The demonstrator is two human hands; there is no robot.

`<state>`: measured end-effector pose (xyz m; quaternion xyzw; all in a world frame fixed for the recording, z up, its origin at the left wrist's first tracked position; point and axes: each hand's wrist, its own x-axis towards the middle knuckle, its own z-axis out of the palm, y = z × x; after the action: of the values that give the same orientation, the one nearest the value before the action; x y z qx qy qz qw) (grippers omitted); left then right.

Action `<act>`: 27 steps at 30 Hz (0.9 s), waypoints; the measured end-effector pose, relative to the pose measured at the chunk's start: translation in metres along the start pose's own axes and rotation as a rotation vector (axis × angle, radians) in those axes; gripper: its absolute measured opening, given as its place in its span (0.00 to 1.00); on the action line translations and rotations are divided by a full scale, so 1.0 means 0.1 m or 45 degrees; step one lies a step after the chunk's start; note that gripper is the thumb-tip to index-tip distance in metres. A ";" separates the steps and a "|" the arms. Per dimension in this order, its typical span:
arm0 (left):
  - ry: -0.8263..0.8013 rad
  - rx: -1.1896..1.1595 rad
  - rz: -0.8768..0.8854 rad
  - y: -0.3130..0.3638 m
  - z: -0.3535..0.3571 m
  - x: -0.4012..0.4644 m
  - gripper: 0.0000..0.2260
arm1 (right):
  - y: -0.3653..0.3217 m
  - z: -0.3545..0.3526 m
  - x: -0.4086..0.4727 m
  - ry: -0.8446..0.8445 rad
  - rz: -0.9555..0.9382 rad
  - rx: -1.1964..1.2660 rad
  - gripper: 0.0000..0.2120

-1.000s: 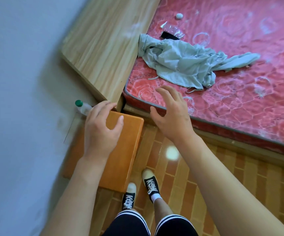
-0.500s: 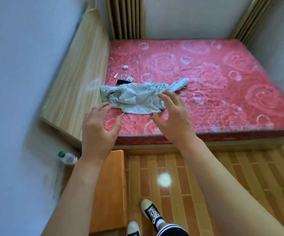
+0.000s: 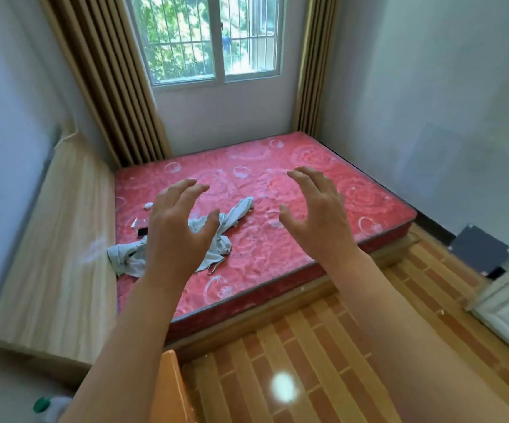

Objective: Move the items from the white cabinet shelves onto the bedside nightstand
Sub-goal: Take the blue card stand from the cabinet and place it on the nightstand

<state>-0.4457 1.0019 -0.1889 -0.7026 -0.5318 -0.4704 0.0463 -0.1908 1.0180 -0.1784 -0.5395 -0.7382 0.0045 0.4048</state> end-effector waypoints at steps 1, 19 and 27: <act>0.004 -0.010 0.040 0.12 0.05 0.10 0.18 | 0.06 -0.14 0.02 0.026 0.010 -0.021 0.28; 0.004 -0.370 0.456 3.30 1.90 1.43 0.20 | 2.20 -3.20 0.21 0.469 0.111 -0.451 0.27; 0.057 -0.568 0.589 4.62 2.73 1.81 0.19 | 3.01 -4.42 0.15 0.586 0.151 -0.635 0.27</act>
<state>0.0849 1.0848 -0.0104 -0.7871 -0.2405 -0.5679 0.0086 0.3125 0.9654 -0.0060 -0.6506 -0.5733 -0.2746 0.4154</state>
